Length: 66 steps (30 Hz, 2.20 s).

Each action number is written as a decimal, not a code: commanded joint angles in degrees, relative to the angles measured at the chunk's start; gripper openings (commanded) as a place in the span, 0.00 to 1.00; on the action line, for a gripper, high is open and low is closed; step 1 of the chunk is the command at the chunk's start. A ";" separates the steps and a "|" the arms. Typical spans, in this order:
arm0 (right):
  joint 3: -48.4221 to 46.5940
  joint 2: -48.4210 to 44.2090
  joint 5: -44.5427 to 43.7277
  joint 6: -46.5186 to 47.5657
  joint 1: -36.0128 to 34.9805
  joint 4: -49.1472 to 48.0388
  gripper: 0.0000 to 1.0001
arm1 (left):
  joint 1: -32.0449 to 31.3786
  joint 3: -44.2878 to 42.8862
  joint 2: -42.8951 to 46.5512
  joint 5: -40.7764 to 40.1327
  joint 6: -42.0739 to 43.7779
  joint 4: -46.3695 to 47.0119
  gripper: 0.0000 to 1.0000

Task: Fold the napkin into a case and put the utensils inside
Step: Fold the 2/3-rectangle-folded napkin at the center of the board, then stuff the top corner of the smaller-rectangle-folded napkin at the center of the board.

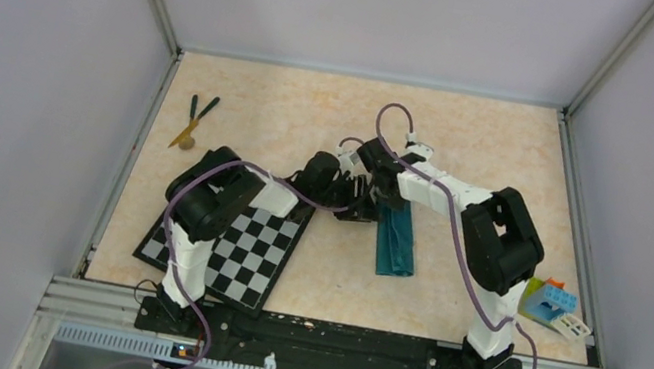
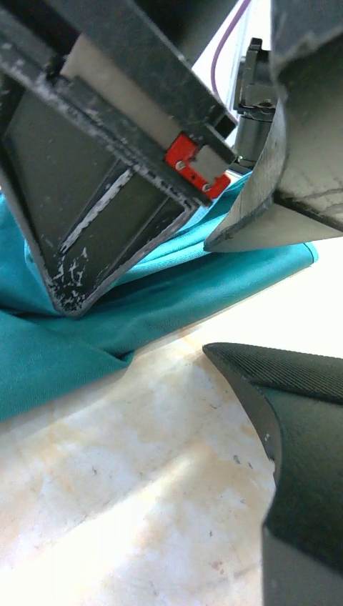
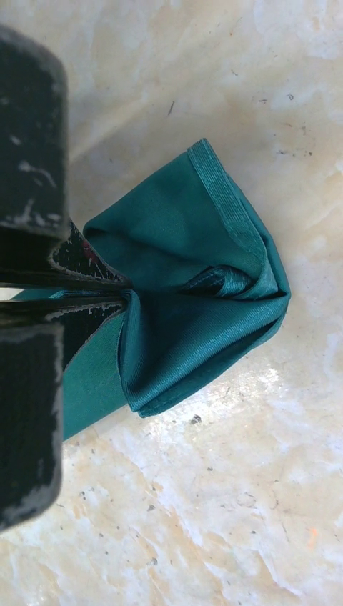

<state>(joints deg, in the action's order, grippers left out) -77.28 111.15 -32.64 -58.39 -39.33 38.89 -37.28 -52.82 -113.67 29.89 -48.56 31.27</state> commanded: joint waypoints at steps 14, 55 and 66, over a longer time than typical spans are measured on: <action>4.03 -4.24 5.46 -9.88 1.47 -5.50 0.00 | -3.36 0.68 -0.19 -6.52 6.07 1.11 0.82; 24.52 -28.44 43.02 23.83 21.00 -29.14 0.70 | -6.40 -6.44 -4.57 -25.12 10.11 -20.22 0.33; 23.08 -18.12 51.80 26.51 26.21 -38.15 0.66 | -6.58 -6.25 -3.34 -24.01 9.98 -20.31 0.33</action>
<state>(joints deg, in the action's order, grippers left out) -51.77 89.45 15.09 -34.06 -13.34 6.15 -44.23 -60.97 -114.91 7.86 -40.36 20.97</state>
